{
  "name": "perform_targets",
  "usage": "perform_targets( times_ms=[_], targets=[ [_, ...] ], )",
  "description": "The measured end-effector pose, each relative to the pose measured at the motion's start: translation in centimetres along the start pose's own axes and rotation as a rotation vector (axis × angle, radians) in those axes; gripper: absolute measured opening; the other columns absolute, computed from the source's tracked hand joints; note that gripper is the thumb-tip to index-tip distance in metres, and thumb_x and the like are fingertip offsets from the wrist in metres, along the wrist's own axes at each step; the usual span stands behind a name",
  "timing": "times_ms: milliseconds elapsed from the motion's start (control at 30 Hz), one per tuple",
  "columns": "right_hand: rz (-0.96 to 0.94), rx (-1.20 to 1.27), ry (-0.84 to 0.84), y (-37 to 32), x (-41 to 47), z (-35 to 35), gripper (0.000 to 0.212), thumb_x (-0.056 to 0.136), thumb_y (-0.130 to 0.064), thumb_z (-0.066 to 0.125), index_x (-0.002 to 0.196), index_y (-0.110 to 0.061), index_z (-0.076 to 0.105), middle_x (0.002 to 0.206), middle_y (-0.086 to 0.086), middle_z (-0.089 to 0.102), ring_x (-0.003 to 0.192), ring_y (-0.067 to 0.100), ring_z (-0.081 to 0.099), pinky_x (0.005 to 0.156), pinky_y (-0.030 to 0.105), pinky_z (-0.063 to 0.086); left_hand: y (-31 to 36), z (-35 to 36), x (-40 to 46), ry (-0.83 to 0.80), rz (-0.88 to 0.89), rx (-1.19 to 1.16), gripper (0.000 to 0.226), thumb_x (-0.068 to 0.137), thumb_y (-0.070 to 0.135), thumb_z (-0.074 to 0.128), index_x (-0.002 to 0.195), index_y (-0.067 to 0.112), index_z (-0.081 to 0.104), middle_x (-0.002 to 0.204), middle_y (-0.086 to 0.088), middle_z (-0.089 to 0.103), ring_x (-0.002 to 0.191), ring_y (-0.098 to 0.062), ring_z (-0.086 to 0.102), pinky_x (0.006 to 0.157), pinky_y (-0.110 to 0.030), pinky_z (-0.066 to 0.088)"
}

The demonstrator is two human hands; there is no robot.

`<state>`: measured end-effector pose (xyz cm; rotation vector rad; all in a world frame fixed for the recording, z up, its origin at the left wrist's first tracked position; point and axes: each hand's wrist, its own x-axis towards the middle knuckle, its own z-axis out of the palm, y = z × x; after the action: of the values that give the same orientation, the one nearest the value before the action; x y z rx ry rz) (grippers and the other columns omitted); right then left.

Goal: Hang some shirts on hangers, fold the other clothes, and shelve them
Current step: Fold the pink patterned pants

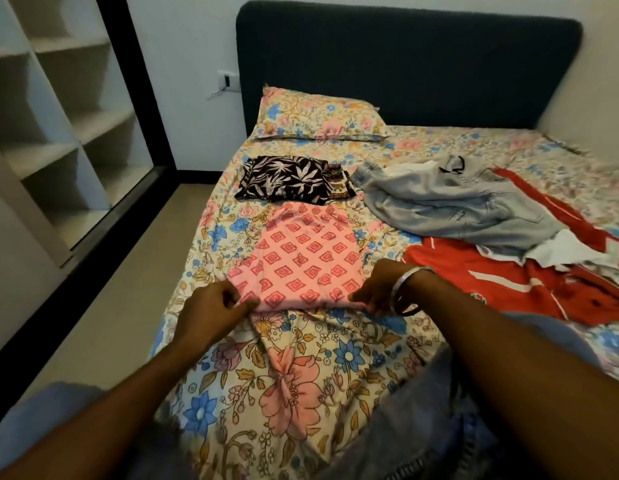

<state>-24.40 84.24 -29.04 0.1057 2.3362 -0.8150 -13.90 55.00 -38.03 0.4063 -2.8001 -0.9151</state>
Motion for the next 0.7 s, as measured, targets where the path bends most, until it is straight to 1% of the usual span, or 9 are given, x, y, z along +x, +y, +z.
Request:
perform_targets(
  times_ms=[33, 100, 133, 167, 267, 400, 500, 567, 700],
  targets=[
    [0.011, 0.026, 0.007, 0.0, 0.2, 0.3, 0.023, 0.086, -0.005, 0.075, 0.103, 0.003, 0.063, 0.079, 0.014, 0.069, 0.05, 0.017, 0.066, 0.044, 0.025, 0.053, -0.2, -0.1, 0.1, -0.006, 0.011, -0.021, 0.038, 0.083, 0.062, 0.07, 0.078, 0.025, 0.063, 0.073, 0.007, 0.067, 0.067, -0.012, 0.064, 0.059, -0.029, 0.048],
    [-0.001, -0.032, 0.047, 0.2, 0.8, 0.5, 0.031, 0.081, -0.01, 0.081, 0.105, 0.0, 0.064, 0.093, 0.014, 0.073, 0.076, 0.024, 0.073, 0.069, 0.036, 0.063, -0.5, -0.9, 0.3, -0.02, 0.01, -0.063, 0.028, 0.083, 0.051, 0.077, 0.075, 0.025, 0.069, 0.071, 0.009, 0.07, 0.068, -0.01, 0.066, 0.064, -0.031, 0.052],
    [-0.012, -0.068, 0.052, 0.2, 0.9, 0.5, 0.031, 0.08, -0.013, 0.082, 0.104, -0.002, 0.065, 0.098, 0.014, 0.073, 0.085, 0.026, 0.072, 0.078, 0.038, 0.062, -0.7, -1.2, 0.4, -0.032, -0.003, -0.063, 0.024, 0.084, 0.046, 0.078, 0.075, 0.025, 0.071, 0.069, 0.009, 0.071, 0.067, -0.009, 0.067, 0.065, -0.032, 0.054],
    [-0.003, -0.093, 0.049, 0.3, 0.8, 0.4, 0.028, 0.082, -0.015, 0.08, 0.104, -0.003, 0.066, 0.099, 0.012, 0.074, 0.085, 0.024, 0.07, 0.076, 0.036, 0.061, -1.0, -1.6, 0.5, -0.043, -0.014, -0.053, 0.022, 0.084, 0.044, 0.079, 0.075, 0.025, 0.073, 0.068, 0.009, 0.072, 0.065, -0.009, 0.068, 0.065, -0.032, 0.056],
    [0.085, -0.061, -0.025, 0.9, 0.7, -0.3, 0.019, 0.091, -0.016, 0.072, 0.104, -0.004, 0.068, 0.08, 0.006, 0.073, 0.063, 0.017, 0.064, 0.055, 0.025, 0.05, -1.2, -1.7, 0.5, -0.089, -0.047, -0.044, 0.022, 0.084, 0.042, 0.079, 0.075, 0.023, 0.074, 0.065, 0.01, 0.072, 0.06, -0.008, 0.07, 0.061, -0.031, 0.057],
    [0.14, -0.063, -0.046, 1.5, 0.5, -0.7, 0.019, 0.095, -0.015, 0.066, 0.108, -0.001, 0.066, 0.078, 0.007, 0.071, 0.054, 0.014, 0.063, 0.049, 0.023, 0.048, -1.1, -1.5, 0.7, -0.163, -0.05, -0.078, 0.015, 0.088, 0.03, 0.078, 0.079, 0.018, 0.076, 0.068, 0.005, 0.074, 0.065, -0.014, 0.073, 0.069, -0.039, 0.062],
    [0.159, -0.023, -0.001, 2.1, 1.0, -1.5, 0.019, 0.098, -0.013, 0.061, 0.11, 0.002, 0.065, 0.08, 0.009, 0.07, 0.056, 0.015, 0.062, 0.048, 0.023, 0.047, -1.5, -2.5, 1.2, -0.182, -0.05, -0.131, 0.01, 0.092, 0.023, 0.072, 0.085, 0.015, 0.074, 0.077, 0.001, 0.074, 0.071, -0.016, 0.07, 0.063, -0.031, 0.055],
    [0.168, -0.076, 0.006, 2.2, 0.8, -1.7, 0.016, 0.099, -0.014, 0.061, 0.104, -0.001, 0.067, 0.077, 0.006, 0.069, 0.057, 0.014, 0.06, 0.048, 0.022, 0.045, -2.0, -3.2, 1.5, -0.19, -0.023, -0.131, 0.009, 0.093, 0.025, 0.071, 0.088, 0.018, 0.073, 0.083, 0.002, 0.072, 0.072, -0.015, 0.065, 0.06, -0.027, 0.049],
    [0.187, -0.198, -0.063, 2.0, 1.0, -1.0, 0.015, 0.096, -0.022, 0.068, 0.099, -0.008, 0.066, 0.078, 0.003, 0.07, 0.056, 0.011, 0.062, 0.045, 0.018, 0.044, -2.3, -3.0, 1.7, -0.224, 0.035, -0.141, 0.014, 0.089, 0.036, 0.074, 0.084, 0.023, 0.074, 0.08, 0.004, 0.073, 0.075, -0.012, 0.068, 0.07, -0.034, 0.056]
  ],
)
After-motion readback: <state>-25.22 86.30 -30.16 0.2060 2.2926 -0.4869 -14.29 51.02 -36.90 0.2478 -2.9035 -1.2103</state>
